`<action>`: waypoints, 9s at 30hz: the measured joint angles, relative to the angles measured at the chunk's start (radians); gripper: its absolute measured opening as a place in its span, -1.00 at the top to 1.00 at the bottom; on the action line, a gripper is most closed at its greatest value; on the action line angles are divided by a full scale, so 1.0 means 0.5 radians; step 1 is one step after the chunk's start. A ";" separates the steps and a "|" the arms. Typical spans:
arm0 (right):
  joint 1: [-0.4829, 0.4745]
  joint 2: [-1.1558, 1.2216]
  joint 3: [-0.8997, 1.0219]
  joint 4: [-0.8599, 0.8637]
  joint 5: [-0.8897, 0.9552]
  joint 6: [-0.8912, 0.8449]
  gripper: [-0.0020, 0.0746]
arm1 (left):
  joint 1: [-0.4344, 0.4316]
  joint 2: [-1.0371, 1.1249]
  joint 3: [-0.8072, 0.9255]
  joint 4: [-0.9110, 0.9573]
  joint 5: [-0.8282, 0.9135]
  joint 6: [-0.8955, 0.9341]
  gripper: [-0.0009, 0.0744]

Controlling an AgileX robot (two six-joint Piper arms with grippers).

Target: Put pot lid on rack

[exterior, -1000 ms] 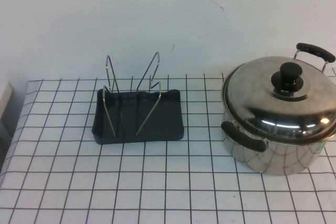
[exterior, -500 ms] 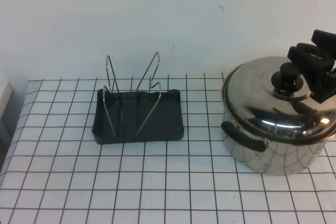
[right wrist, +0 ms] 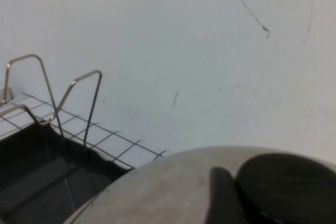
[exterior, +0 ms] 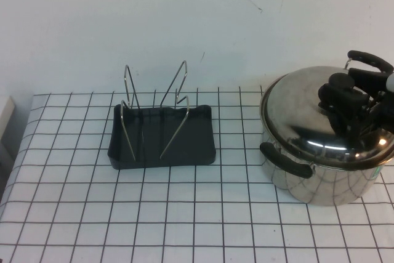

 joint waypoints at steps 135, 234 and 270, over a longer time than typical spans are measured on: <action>1.162 -3.258 0.223 0.486 3.461 -0.419 0.94 | -0.168 2.645 -2.191 3.123 -0.387 -4.092 0.69; 1.162 -2.877 0.700 1.968 3.427 -1.983 0.95 | -0.324 0.478 -0.829 -2.043 1.668 1.711 0.98; 1.162 -2.888 0.700 1.996 3.665 -1.967 0.95 | 0.019 -0.535 -0.420 -1.650 1.978 2.346 0.98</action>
